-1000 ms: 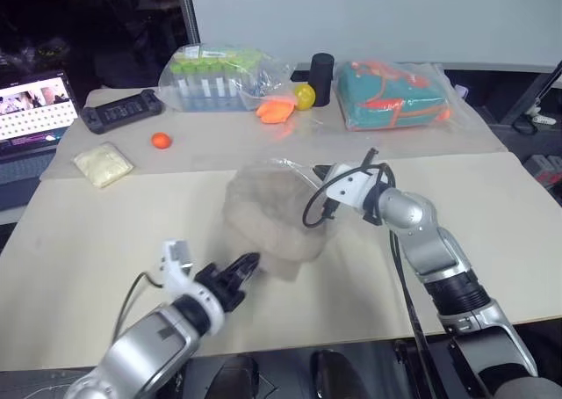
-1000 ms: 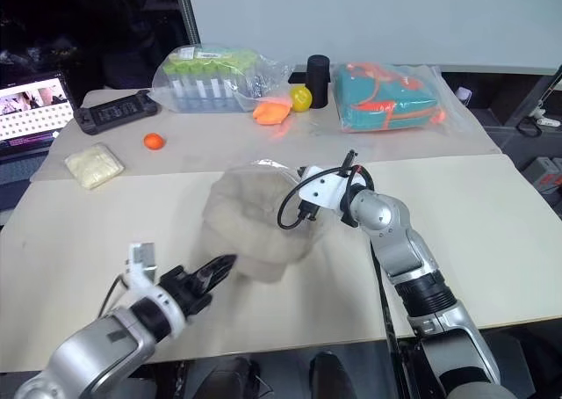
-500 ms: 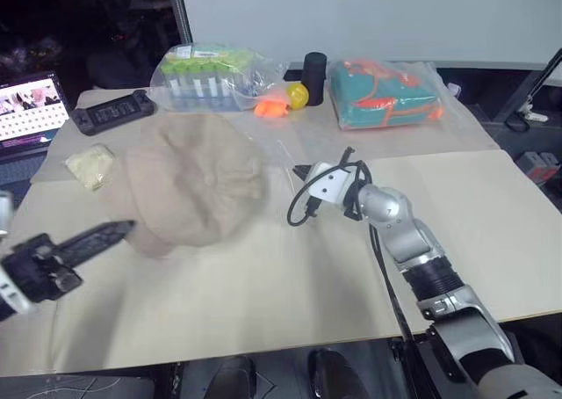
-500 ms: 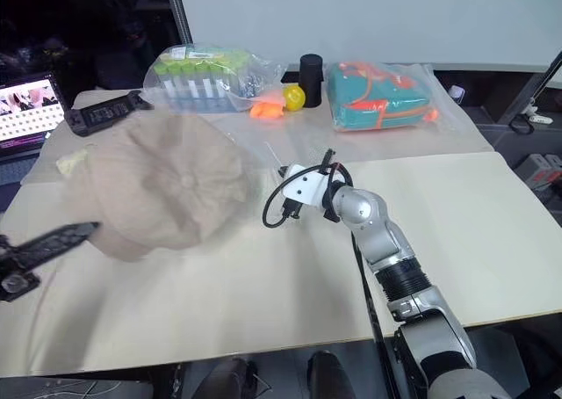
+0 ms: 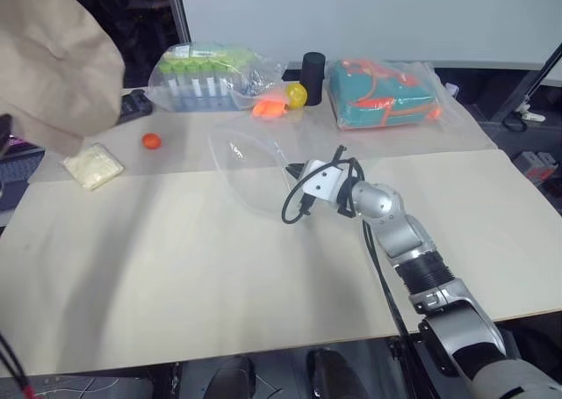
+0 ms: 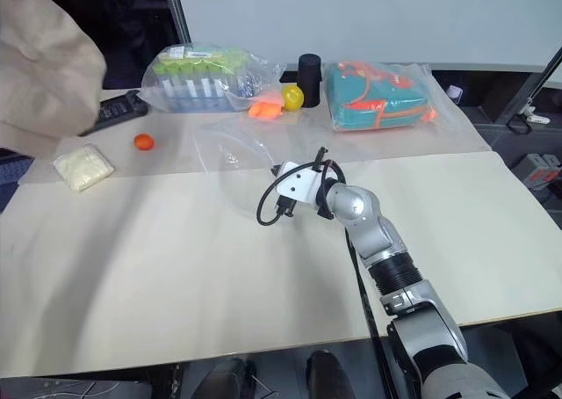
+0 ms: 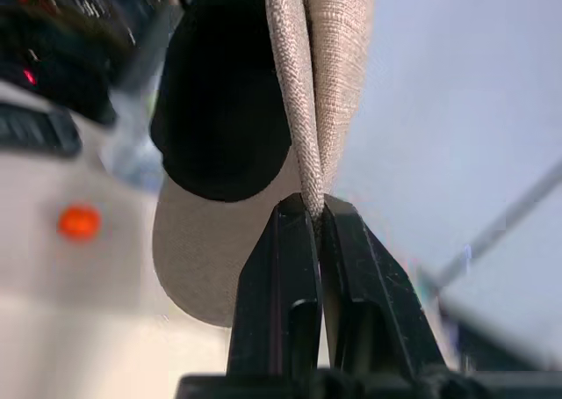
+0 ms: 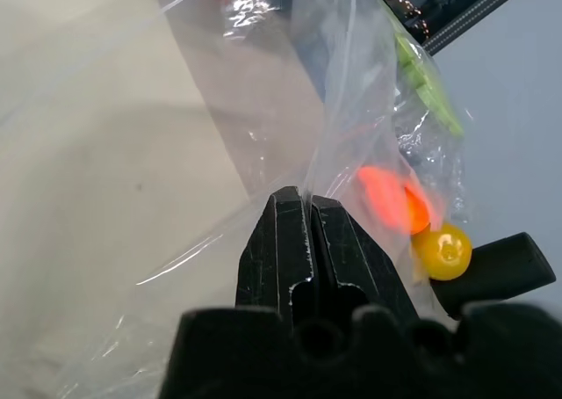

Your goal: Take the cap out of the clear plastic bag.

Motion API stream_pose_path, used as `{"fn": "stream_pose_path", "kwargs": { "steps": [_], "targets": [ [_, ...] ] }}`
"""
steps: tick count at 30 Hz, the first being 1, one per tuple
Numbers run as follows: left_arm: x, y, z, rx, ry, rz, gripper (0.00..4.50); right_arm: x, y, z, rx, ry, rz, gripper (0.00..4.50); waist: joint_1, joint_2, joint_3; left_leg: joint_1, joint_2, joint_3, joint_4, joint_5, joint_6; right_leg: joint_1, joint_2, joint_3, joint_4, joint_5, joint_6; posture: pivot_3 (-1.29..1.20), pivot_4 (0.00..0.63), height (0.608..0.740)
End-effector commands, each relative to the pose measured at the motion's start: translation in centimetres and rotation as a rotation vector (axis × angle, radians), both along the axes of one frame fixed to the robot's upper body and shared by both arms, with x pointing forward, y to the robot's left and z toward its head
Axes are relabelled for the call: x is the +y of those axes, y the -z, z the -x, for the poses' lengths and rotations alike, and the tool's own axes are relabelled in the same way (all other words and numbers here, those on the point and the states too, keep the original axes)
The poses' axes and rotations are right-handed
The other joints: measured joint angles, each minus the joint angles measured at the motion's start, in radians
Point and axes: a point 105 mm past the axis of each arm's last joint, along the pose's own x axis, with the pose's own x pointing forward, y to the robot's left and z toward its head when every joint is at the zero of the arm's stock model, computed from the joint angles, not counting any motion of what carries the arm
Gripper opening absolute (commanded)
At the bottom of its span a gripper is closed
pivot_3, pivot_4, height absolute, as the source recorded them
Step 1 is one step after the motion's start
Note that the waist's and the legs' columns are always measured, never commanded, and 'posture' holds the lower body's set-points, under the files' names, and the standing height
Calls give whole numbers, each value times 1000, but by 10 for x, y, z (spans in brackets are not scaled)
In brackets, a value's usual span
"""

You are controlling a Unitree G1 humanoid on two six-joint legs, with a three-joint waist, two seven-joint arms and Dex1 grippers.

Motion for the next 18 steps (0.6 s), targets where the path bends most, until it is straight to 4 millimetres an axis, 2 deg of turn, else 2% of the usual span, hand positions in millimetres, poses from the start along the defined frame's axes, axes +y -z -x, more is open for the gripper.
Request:
{"fn": "stream_pose_path", "kwargs": {
  "steps": [1,4,6,9,11,13,15,16,18],
  "targets": [
    [-27,-5,-13,-35,60,102,28,0,-20,1,-52,-9,-35,0,2,0,0,0,0,0,0,0,0,0,0,0,0,0,0,0,150,740],
    [-55,-8,-25,-72,157,220,28,-1,-21,1,-55,-1,-35,0,6,-1,0,-1,0,-1,0,1,-1,0,0,0,0,0,0,0,150,740],
    [-66,-3,-33,-63,179,264,28,0,-23,1,-57,2,-38,0,11,-2,-1,0,0,-1,0,1,-1,0,0,0,0,1,1,0,150,740],
    [-58,24,-50,-6,114,381,28,0,-26,1,-59,5,-45,0,3,-2,-1,0,-1,0,0,1,-2,0,1,1,1,1,1,0,150,740],
    [-48,50,-59,65,46,422,28,-1,-28,1,-60,9,-50,0,-4,-2,-1,1,-1,1,0,1,-2,0,1,1,1,1,1,0,150,740],
    [-23,92,-66,177,-80,543,28,-3,-31,1,-62,18,-55,0,-9,-2,-1,1,0,1,0,1,-1,0,2,2,2,1,1,0,150,740],
    [-8,132,-66,277,-152,627,686,-6,-33,1,-65,26,-58,0,-7,-2,-1,2,-1,2,0,1,-1,0,2,2,3,1,1,0,150,740],
    [-10,145,-66,321,-146,639,762,-6,-34,1,-65,28,-59,0,-7,-2,-1,2,-1,1,0,1,-1,0,2,2,3,1,1,0,150,740],
    [-21,161,-66,386,-111,602,1478,-7,-35,2,-65,30,-61,0,-3,-2,-1,2,-1,1,0,1,-1,1,2,2,2,1,1,0,150,740]
  ]
}}
